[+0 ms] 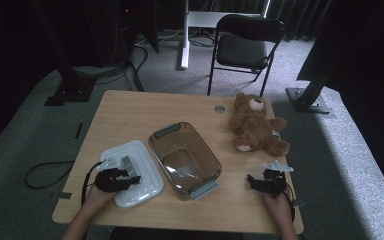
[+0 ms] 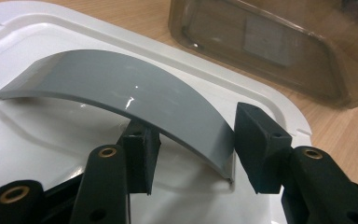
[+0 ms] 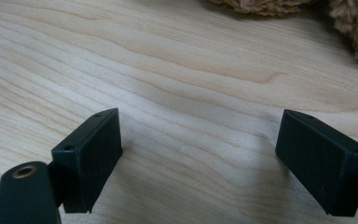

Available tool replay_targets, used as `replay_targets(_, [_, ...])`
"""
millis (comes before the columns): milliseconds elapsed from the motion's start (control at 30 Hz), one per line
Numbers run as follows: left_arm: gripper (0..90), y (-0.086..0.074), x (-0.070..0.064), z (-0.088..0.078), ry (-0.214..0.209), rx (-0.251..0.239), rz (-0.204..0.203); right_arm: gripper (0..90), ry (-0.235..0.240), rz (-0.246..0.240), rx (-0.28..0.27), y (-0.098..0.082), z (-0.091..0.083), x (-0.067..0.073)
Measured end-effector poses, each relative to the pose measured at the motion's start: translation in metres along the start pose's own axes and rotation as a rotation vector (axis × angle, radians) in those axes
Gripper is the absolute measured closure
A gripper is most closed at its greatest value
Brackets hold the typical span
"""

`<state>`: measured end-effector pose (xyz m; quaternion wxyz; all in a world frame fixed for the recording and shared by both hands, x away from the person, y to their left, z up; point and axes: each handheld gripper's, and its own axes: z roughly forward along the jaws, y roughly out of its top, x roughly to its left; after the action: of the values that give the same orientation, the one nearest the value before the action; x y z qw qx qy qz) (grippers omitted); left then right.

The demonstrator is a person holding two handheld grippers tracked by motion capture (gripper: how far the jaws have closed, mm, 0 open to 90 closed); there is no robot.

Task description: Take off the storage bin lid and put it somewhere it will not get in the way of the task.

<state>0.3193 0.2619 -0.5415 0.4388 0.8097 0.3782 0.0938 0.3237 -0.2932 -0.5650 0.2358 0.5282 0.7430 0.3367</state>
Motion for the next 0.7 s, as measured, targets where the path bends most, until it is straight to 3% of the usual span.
replay_targets(267, [35.8, -0.001, 0.002, 0.004, 0.008, 0.009, 0.003, 13.4, 0.000, 0.000, 0.000, 0.000, 0.000, 0.000])
replay_targets(600, [23.0, -0.001, 0.001, -0.011, 0.089, -0.003, -0.012, 13.3, -0.001, 0.002, 0.000, 0.000, 0.000, -0.001])
replay_targets(700, [19.8, -0.001, 0.000, -0.015, 0.091, -0.010, -0.011, 13.4, -0.012, 0.022, -0.002, -0.001, -0.002, -0.004])
